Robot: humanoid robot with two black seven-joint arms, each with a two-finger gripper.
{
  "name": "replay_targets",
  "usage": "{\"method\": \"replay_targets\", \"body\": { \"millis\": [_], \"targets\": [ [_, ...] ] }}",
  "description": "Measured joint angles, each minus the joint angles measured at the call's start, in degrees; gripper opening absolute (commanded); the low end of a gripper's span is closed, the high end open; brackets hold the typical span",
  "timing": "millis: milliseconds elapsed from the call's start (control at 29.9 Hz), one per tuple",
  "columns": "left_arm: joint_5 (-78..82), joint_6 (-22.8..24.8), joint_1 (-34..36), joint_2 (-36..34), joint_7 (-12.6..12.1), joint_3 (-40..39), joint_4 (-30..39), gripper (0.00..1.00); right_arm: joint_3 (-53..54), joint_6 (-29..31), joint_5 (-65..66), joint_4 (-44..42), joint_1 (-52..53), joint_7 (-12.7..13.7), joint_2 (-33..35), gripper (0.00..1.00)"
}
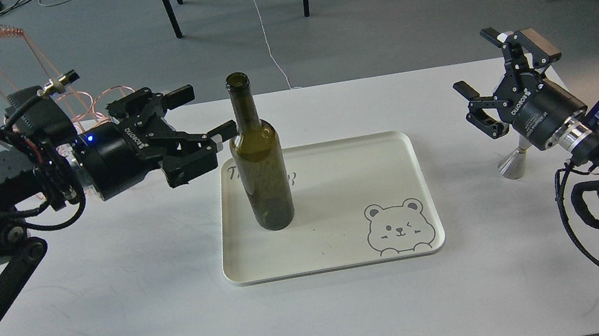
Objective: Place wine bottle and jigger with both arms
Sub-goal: 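Reach the left gripper to the wine bottle neck and close it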
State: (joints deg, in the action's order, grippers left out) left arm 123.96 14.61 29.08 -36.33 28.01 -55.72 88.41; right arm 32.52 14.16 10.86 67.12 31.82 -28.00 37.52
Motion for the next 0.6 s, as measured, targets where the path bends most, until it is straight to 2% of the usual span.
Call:
{"method": "replay_targets", "body": {
  "millis": [267,401,468,568,601],
  "targets": [
    [-0.6,0.4,3.4,3.8,0.0,3.5,-3.6,0.98,-0.1,-0.1,0.2,-0.2,-0.2,0.0,0.0,0.97],
    [-0.3,0.4,4.5,5.8,0.0,4.0,-5.9,0.94,-0.1,-0.3,0.2,-0.1,-0.3,0.0,0.0,0.97],
    [0.0,0.4,4.9,6.6,0.0,4.1,-6.7,0.81,0.0,-0.5,0.2,-0.1,-0.4,0.0,0.0,0.97],
    [0.2,0.3,5.3,7.0,0.0,4.9,-7.5,0.52,0.1,-0.7,0.2,0.1,-0.9,0.0,0.0,0.97],
    [0.2,0.2,5.3,7.1,0.0,5.1,-7.6,0.51,0.1,-0.7,0.2,0.2,-1.0,0.0,0.0,0.97]
  ]
}}
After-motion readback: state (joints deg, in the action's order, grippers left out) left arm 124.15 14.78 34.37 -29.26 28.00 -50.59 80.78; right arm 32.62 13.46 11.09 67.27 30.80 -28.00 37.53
